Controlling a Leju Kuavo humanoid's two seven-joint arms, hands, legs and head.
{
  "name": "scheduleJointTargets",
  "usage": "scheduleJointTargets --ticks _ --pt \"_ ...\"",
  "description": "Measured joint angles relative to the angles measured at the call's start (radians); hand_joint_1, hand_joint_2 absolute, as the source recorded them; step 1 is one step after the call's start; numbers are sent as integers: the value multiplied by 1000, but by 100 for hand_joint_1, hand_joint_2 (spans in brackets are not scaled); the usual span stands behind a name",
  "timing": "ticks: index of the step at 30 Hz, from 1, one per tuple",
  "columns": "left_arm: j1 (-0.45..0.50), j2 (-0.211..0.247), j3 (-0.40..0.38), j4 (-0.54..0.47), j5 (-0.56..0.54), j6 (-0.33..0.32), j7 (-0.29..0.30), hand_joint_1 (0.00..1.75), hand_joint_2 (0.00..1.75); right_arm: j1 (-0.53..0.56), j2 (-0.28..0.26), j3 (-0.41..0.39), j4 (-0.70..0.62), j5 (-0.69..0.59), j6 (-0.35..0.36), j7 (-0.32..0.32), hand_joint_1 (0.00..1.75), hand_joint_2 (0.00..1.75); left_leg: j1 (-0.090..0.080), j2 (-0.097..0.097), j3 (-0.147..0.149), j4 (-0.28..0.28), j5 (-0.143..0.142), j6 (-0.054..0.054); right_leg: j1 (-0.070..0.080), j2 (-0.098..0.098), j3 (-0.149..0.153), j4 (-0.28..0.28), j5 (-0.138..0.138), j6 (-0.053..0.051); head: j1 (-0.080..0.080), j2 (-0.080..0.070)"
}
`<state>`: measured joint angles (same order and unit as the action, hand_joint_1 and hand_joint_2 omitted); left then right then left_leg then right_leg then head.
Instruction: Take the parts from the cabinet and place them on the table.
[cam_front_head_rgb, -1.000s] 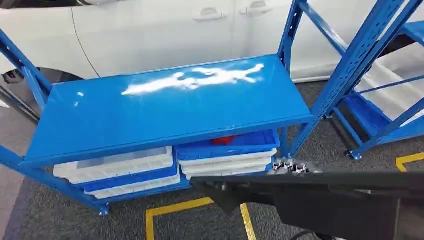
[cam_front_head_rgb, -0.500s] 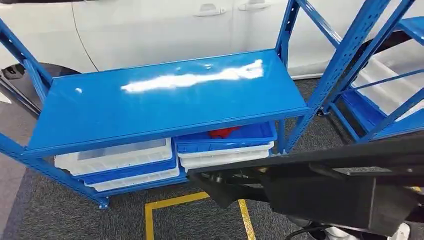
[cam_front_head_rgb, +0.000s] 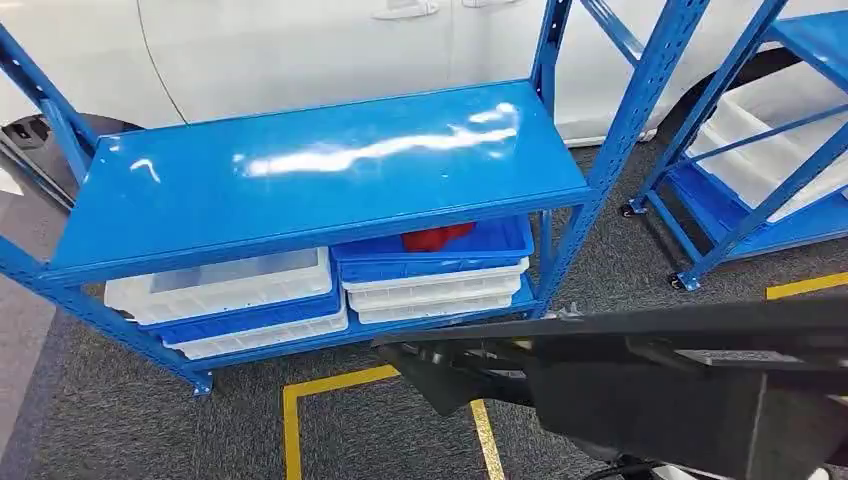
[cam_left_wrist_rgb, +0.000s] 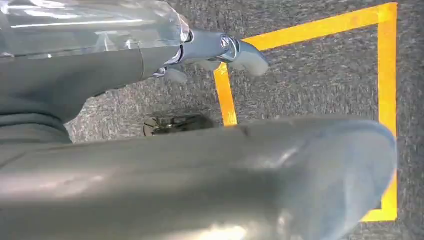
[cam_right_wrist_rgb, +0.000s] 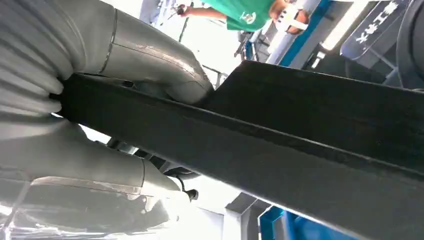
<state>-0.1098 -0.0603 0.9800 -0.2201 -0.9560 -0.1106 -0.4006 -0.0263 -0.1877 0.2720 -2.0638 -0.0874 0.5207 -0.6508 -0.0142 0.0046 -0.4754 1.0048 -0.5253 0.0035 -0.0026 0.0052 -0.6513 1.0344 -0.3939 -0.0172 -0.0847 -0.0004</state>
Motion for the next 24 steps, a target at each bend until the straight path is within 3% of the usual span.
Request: scheduleJointTargets --ticks 3,4,6,8,9,10,11,12,13,14,15,18,19,20,22,24 --pt "-1 2 -2 0 0 3 3 0 0 1 0 2 -6 -3 1 0 175 175 -8 1 -10 -22 29 21 -6 -2 2 -14 25 18 0 0" --pt "-2 1 -3 0 0 4 3 0 0 0 0 2 -8 -5 2 0 175 175 0 8 -10 -35 49 24 -7 -3 -2 -3 10 18 0 0" --pt "-4 2 -3 0 1 10 5 0 0 -1 0 2 -8 -8 3 0 175 175 0 9 -35 -39 71 36 -8 -3 -31 78 -98 24 0 0" --pt "-4 2 -3 0 2 11 5 0 0 -1 2 2 -8 -11 3 0 175 175 -1 10 -63 -37 92 35 -12 -3 -66 222 -193 33 0 0" --pt "-2 2 -3 0 2 13 5 0 0 0 2 2 -8 -16 5 0 175 175 0 12 -80 -35 103 33 -13 -3 -73 276 -203 37 0 0" --pt "0 2 -3 0 2 14 5 0 0 0 2 2 -8 -21 9 0 175 175 1 13 -97 -33 113 31 -15 -3 -64 292 -183 41 0 0" --pt "1 2 -3 0 2 15 5 0 0 -1 2 2 -8 -24 14 0 175 175 2 13 -114 -28 123 28 -19 -4 -36 269 -148 44 0 0" --pt "2 2 -3 0 3 16 5 0 0 -1 2 2 -8 -27 21 0 175 175 4 13 -133 -20 131 24 -22 -5 14 206 -110 48 0 0" --pt "2 1 -3 0 4 16 5 0 0 -2 2 2 -8 -31 28 0 175 175 6 13 -150 -8 136 18 -25 -8 80 116 -94 52 0 0" --pt "3 3 -3 0 5 18 5 0 0 -6 2 1 -8 -35 38 0 175 175 6 13 -166 8 140 12 -28 -10 135 27 -131 55 0 0" --pt "4 3 -3 0 5 19 5 0 0 -10 2 0 -8 -36 46 0 175 175 5 12 -177 21 143 6 -13 -2 155 -5 -143 35 0 0" --pt "7 3 -3 0 7 21 2 0 0 -13 1 -4 -8 -38 56 0 175 175 9 12 -177 18 164 -13 -9 -1 140 1 -132 10 -1 0" --pt "8 4 -3 0 6 21 2 0 0 -16 0 -5 -8 -37 56 0 175 175 13 9 -182 22 161 -19 -15 -5 134 -7 -119 -2 -1 0" --pt "7 3 -3 0 4 21 1 0 0 -20 0 -5 -8 -36 55 0 175 175 15 5 -193 44 122 -26 -14 -8 125 -6 -109 -8 -1 0" --pt "6 3 -3 0 1 21 1 0 0 -22 0 -5 -10 -35 49 0 175 175 20 4 -235 171 6 -34 -12 -7 100 -6 -88 -16 -1 0" --pt "5 3 -3 0 0 21 2 0 0 -21 0 -5 -11 -35 46 0 175 175 21 4 -270 322 -60 -38 -8 -7 70 -4 -66 -16 -1 0"
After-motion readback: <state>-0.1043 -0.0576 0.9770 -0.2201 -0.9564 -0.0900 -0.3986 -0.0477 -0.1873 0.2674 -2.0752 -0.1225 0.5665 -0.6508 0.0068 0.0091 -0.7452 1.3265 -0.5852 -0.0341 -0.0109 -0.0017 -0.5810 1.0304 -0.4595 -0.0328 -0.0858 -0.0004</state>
